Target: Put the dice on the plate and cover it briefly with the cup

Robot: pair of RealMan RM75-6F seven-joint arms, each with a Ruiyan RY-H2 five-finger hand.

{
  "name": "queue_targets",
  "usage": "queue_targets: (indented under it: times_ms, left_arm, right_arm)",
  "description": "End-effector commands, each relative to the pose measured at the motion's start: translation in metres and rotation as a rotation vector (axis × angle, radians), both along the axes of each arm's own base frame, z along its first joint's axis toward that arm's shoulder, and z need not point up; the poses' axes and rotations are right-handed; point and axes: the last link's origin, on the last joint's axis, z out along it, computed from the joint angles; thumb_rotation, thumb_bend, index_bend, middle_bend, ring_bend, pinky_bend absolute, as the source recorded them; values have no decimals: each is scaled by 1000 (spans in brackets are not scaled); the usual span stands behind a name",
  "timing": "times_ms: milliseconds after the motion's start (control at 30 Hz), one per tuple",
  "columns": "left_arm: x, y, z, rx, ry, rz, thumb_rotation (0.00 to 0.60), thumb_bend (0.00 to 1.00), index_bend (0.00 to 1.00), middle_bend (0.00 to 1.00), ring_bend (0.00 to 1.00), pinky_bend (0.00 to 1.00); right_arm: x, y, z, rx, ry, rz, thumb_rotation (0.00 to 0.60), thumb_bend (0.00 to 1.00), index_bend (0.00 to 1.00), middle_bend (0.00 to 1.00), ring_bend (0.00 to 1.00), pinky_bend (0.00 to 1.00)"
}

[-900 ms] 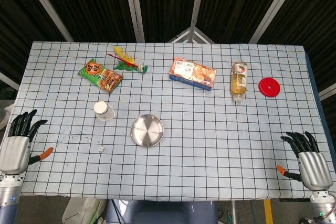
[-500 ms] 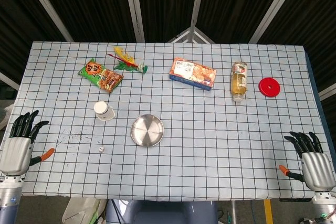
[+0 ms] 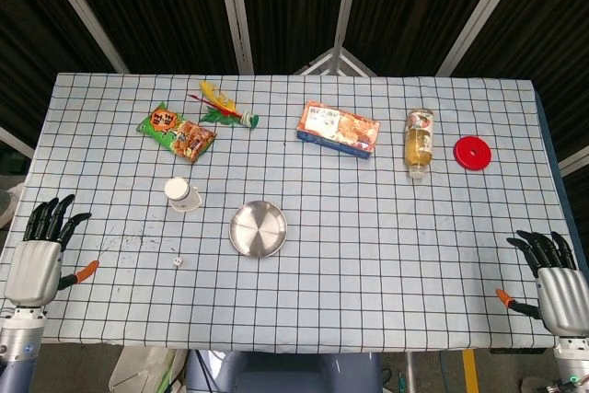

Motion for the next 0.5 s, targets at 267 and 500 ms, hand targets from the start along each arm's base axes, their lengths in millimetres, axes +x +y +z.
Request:
queue_targets:
  times_ms: [267, 500]
  left_arm:
    - [16, -11, -31, -293, -158, -8, 600, 119, 226, 112, 0, 0]
    - [39, -9, -37, -348, -99, -78, 600, 139, 303, 182, 0, 0]
  right_arm:
    - [0, 2, 2, -2, -5, -16, 600, 96, 248, 188, 127, 0]
    - [0, 3, 4, 9, -14, -34, 600, 96, 248, 188, 127, 0]
